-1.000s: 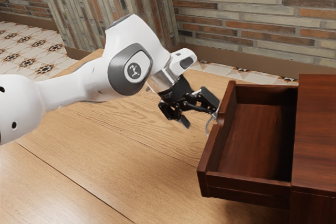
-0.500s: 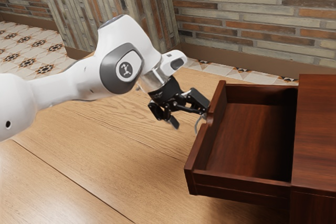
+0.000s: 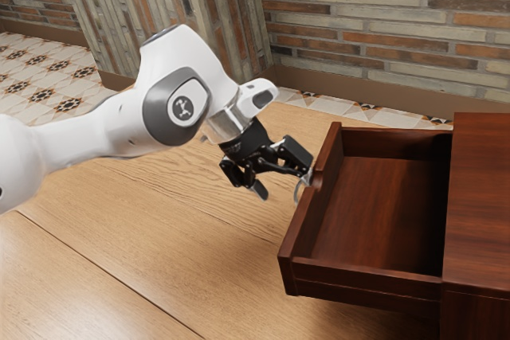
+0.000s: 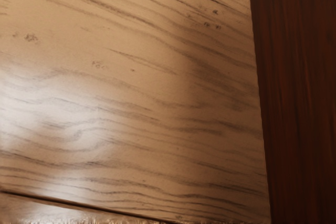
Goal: Pull the drawer handle with one arm to open the drawer
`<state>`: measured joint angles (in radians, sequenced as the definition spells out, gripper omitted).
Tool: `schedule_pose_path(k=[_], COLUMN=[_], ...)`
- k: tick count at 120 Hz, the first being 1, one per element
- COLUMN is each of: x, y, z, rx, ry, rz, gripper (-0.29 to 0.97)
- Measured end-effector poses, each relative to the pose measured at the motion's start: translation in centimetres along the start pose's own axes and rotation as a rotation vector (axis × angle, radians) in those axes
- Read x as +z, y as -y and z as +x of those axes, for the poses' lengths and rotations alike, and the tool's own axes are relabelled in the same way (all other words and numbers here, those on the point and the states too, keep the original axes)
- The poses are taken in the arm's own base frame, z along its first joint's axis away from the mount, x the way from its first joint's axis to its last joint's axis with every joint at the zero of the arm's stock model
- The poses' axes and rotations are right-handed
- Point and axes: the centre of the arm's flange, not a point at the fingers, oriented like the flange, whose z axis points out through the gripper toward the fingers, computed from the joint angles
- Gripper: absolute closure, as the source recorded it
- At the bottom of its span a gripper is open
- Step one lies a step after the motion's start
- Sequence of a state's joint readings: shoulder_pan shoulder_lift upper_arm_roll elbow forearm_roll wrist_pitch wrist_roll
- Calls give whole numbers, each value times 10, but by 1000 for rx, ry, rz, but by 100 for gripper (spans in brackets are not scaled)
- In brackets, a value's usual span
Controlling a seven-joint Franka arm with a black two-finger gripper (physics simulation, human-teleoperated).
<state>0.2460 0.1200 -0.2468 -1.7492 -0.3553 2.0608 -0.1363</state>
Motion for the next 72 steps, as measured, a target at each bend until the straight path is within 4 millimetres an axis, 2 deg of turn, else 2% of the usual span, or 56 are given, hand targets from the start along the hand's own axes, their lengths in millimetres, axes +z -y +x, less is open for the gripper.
schedule_pose_path(k=[13, 28, 42, 56, 60, 64, 68, 72], x=[-6, -10, -41, -64, -77, -100, -129, -165], y=[6, 3, -22, -32, -36, -44, -53, -64], z=[-3, -5, -13, -18, -20, -21, -22, -25], rx=[-12, -11, 49, 80, 94, 121, 153, 190], ry=[-4, -9, -61, -99, -117, -143, -171, -208], rz=[1, -8, -10, -1, 9, 31, 62, 103], gripper=[0, 0, 0, 0, 0, 0, 0, 0])
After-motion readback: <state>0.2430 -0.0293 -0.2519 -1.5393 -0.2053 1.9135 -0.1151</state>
